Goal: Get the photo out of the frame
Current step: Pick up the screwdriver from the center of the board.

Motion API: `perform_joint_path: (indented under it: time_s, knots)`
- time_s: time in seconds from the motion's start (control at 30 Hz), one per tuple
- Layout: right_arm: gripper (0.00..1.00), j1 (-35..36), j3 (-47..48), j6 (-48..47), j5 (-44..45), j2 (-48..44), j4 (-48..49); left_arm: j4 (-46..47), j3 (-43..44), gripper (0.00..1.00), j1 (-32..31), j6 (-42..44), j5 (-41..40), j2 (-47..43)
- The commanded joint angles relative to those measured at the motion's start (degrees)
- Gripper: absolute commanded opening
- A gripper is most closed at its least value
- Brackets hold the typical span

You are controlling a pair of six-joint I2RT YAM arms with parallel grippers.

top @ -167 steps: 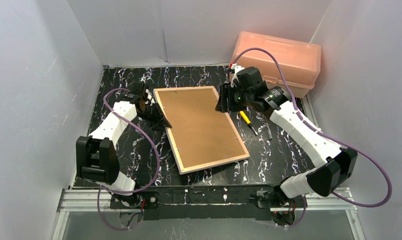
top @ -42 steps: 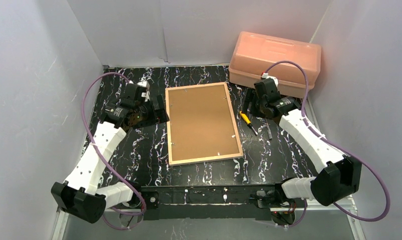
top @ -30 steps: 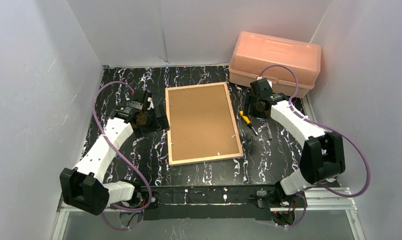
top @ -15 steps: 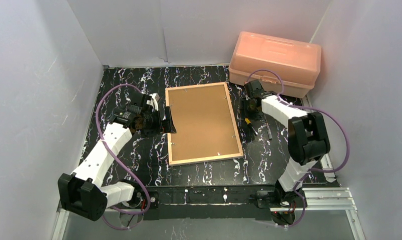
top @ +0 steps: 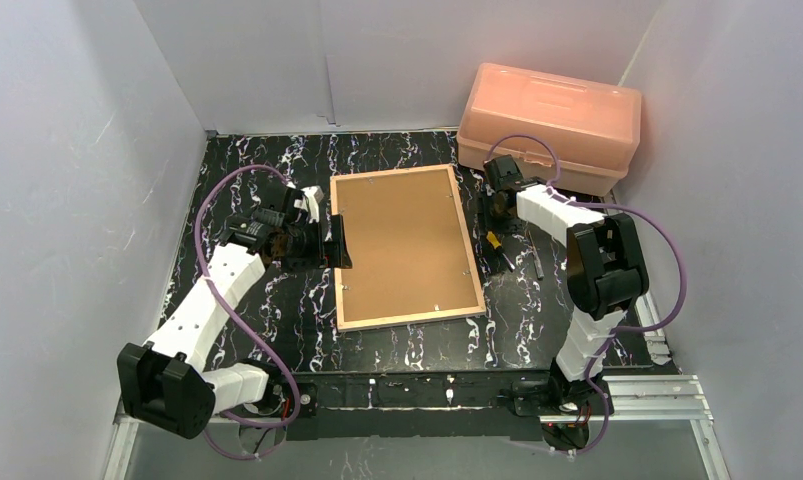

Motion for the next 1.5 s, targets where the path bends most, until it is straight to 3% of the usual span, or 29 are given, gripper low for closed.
perform_joint_path:
  time_s: [0.0, 0.43, 0.63, 0.8, 0.93, 1.13, 1.33, 1.47]
  knots:
    - [0.60, -0.1, 0.5, -1.3, -1.6, 0.4, 1.6, -2.2, 2.9, 0.99, -0.7, 2.7, -0.5, 0.0]
    - [0.52, -0.1, 0.0, -0.7, -0.6, 4.3, 0.3, -2.3, 1.8, 0.99, -1.6, 2.7, -0.7, -2.0]
    - [0.30, -0.1, -2.1, -1.2, -1.4, 0.7, -0.8, -1.5, 1.2, 0.98, -1.6, 1.3, 0.4, -2.3]
    - [0.25, -0.1, -0.8, 0.4, -4.6, -5.0, -2.6, 0.2, 0.3, 0.99, -1.6, -0.3, 3.8, -2.4]
    - [0.25, -0.1, 0.8, 3.5, -13.2, -8.9, -2.4, 4.1, -0.4, 0.99, -1.6, -1.2, 11.5, -2.6]
    - [0.23, 1.7, -1.3, 14.8, -33.6, -13.7, 8.7, 14.1, -1.2, 0.99, -2.7, -6.3, 21.8, -2.8]
    - [0.24, 8.7, -1.5, 26.1, -38.7, -16.6, 24.8, 21.9, -1.0, 0.98, -4.4, -11.0, 20.9, -3.9]
    - [0.25, 13.2, 0.0, 32.2, -39.4, -16.5, 33.9, 28.2, -1.2, 0.91, -5.2, -14.9, 20.8, -4.6]
